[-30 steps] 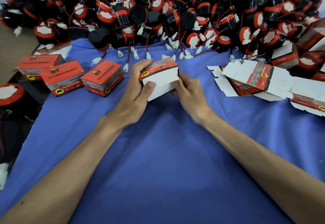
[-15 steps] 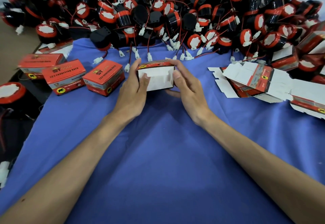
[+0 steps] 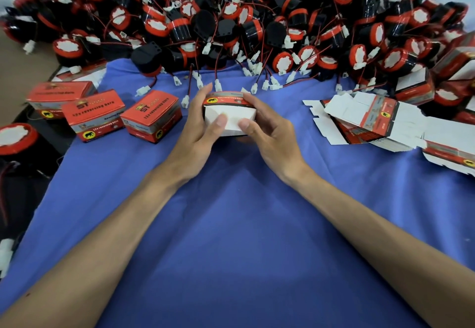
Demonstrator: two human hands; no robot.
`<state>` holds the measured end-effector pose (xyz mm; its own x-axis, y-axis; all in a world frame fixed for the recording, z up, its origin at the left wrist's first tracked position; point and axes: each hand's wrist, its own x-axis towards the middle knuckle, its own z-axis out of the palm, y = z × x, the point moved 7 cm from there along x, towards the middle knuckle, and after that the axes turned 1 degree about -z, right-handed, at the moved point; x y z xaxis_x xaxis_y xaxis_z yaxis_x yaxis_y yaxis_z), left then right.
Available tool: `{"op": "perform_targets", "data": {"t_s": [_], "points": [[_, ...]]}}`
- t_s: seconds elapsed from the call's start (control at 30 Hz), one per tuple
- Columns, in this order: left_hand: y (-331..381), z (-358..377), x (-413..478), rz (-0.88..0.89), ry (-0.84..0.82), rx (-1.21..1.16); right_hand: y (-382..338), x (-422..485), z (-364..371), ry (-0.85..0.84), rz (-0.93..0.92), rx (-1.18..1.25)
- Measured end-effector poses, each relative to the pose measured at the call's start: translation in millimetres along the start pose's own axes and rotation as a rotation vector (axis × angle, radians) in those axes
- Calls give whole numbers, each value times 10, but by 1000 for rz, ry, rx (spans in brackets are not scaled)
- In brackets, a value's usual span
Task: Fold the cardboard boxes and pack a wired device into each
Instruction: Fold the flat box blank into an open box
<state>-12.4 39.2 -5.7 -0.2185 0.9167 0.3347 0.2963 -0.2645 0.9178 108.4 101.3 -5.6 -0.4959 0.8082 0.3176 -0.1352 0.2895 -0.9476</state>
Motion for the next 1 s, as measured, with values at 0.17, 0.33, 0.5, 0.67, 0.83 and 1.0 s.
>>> {"op": "perform_targets", "data": {"t_s": [0.17,0.33,0.5,0.67,0.83,1.0], "points": [[-12,-5,-3,11,1,36,-4,-4,2,-5,-30,-54],[62,9,0,64,-3,36,-1,15,-47,50,-13,1],[63,12,-18,69,4,13,-65,-32,0,32,-100,-96],[44,17,3,57,-3,54,-55,-24,25,-13,-77,-60],[17,-4,7,76,24,155,-35,-28,-54,63,-59,-112],[2,10,18,121,41,246,-22,-3,-126,130,-16,-139]]}}
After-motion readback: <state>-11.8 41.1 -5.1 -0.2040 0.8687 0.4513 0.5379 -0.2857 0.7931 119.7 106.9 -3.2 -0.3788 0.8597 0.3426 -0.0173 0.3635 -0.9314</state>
